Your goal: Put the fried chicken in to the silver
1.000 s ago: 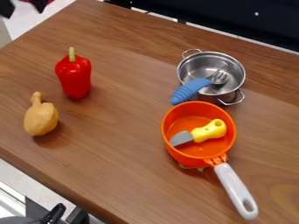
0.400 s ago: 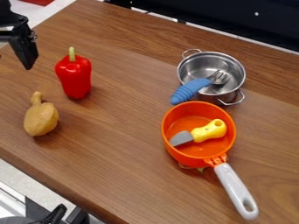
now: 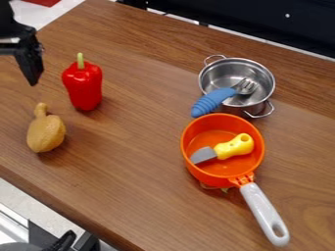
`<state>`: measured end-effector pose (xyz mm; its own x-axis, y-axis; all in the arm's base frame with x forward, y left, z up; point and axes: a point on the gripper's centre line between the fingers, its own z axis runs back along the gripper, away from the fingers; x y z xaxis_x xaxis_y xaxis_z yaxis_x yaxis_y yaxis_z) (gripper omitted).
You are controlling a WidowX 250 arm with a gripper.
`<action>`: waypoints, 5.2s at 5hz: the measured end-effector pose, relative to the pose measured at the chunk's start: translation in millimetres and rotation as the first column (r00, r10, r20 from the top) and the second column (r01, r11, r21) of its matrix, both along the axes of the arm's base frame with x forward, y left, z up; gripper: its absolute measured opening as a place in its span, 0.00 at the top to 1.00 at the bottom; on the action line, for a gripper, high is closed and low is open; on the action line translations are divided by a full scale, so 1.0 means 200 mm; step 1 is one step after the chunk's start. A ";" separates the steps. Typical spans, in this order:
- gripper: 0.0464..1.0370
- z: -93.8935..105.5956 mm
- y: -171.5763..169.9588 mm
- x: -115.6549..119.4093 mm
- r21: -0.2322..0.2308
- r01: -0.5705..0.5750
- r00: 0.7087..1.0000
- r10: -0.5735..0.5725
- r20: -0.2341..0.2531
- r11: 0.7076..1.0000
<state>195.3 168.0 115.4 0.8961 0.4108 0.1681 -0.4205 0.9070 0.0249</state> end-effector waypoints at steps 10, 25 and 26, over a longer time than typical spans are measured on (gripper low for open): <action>0.36 -0.34 0.09 0.01 0.113 -0.434 0.899 0.438 -0.009 0.894; 0.85 -0.06 -0.83 0.82 -0.133 -0.853 0.485 0.861 0.153 0.504; 0.85 -0.08 -0.85 0.85 -0.142 -0.847 0.484 0.854 0.192 0.512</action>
<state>364.6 -2.1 98.7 0.0489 0.9597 0.2767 -0.9774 0.1031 -0.1847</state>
